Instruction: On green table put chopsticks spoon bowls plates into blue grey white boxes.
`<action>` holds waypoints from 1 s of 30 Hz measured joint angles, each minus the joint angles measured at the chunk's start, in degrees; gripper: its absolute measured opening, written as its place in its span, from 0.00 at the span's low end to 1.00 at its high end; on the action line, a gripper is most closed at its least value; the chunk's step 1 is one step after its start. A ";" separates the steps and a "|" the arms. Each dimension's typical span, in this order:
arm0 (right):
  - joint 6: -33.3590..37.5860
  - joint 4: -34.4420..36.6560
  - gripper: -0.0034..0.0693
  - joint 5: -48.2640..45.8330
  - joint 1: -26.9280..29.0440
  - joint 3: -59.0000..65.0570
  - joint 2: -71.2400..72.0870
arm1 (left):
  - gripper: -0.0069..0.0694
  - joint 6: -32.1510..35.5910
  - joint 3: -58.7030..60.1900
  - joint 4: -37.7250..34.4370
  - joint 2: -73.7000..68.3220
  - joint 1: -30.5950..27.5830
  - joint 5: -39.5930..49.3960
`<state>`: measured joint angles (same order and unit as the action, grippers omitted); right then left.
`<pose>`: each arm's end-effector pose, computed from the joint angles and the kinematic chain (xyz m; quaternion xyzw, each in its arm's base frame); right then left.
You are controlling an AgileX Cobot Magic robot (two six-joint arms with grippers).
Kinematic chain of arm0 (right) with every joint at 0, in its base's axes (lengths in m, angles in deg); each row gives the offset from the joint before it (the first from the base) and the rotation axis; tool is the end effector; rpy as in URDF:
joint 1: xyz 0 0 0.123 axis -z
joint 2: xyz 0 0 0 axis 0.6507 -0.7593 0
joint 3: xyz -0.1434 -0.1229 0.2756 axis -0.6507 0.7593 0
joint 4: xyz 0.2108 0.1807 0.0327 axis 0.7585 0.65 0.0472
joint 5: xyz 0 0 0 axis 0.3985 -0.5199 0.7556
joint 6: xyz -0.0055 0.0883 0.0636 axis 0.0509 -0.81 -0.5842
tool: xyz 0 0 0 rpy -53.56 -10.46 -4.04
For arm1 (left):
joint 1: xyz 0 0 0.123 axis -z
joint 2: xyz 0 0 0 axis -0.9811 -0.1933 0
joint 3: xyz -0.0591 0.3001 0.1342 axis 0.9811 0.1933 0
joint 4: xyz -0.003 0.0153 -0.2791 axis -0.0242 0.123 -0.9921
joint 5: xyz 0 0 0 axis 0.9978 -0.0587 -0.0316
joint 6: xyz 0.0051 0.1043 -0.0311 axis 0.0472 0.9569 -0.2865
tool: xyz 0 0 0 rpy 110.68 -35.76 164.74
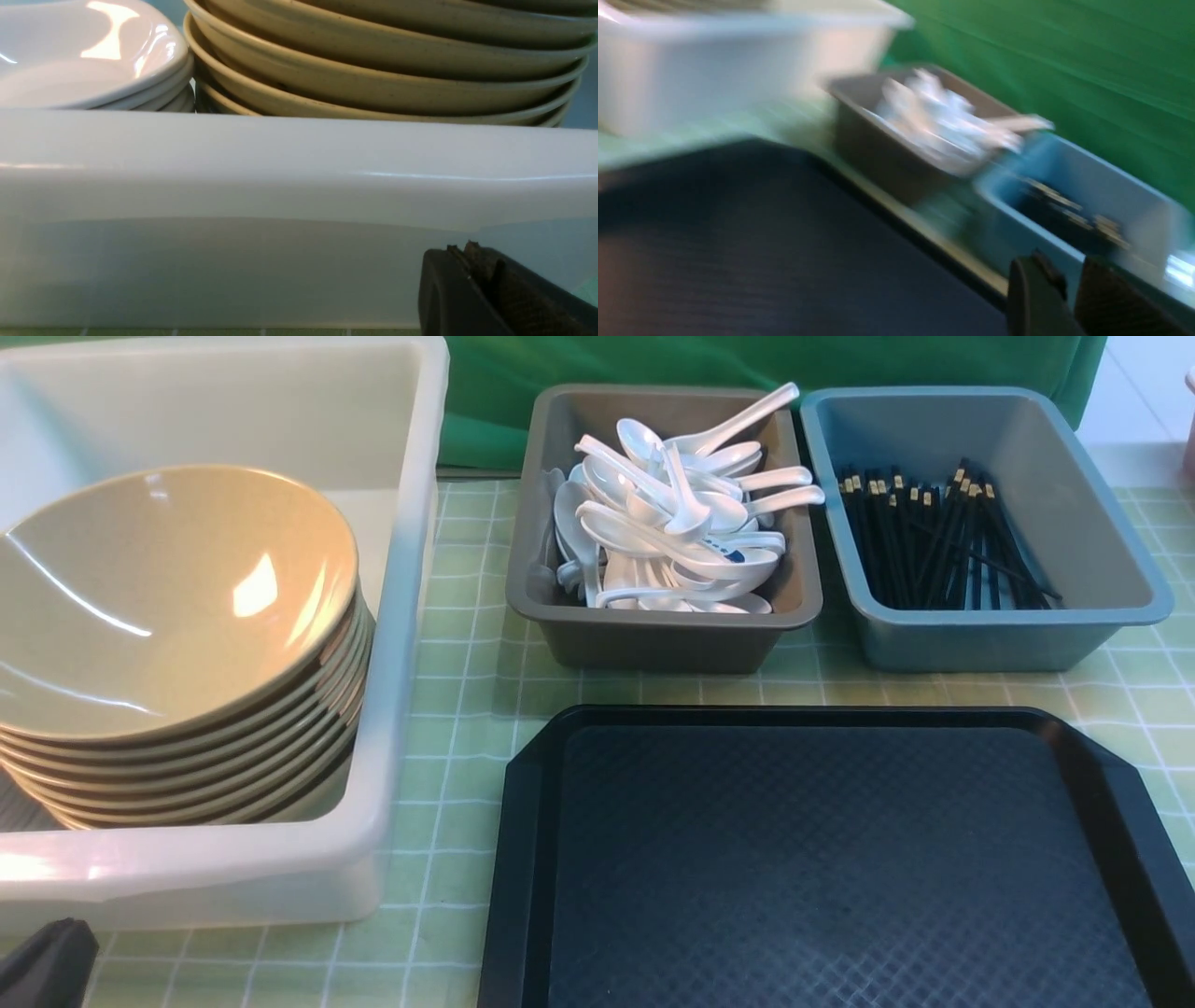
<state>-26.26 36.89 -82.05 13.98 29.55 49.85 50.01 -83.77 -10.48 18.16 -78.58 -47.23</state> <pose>0.0266 0.0032 0.2840 -0.2479 0.6596 0.0154 0.7094 0.0493 0.0023 0.1705 -0.0080 0.7899 0.0058 0.6131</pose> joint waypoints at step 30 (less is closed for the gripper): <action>-6.80 5.36 0.28 6.06 36.32 17.24 0.00 | 0.09 0.00 0.00 0.06 0.00 0.00 -0.12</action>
<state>-33.06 42.26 -75.99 50.30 46.78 49.85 50.01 -83.77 -10.43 18.16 -78.58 -47.35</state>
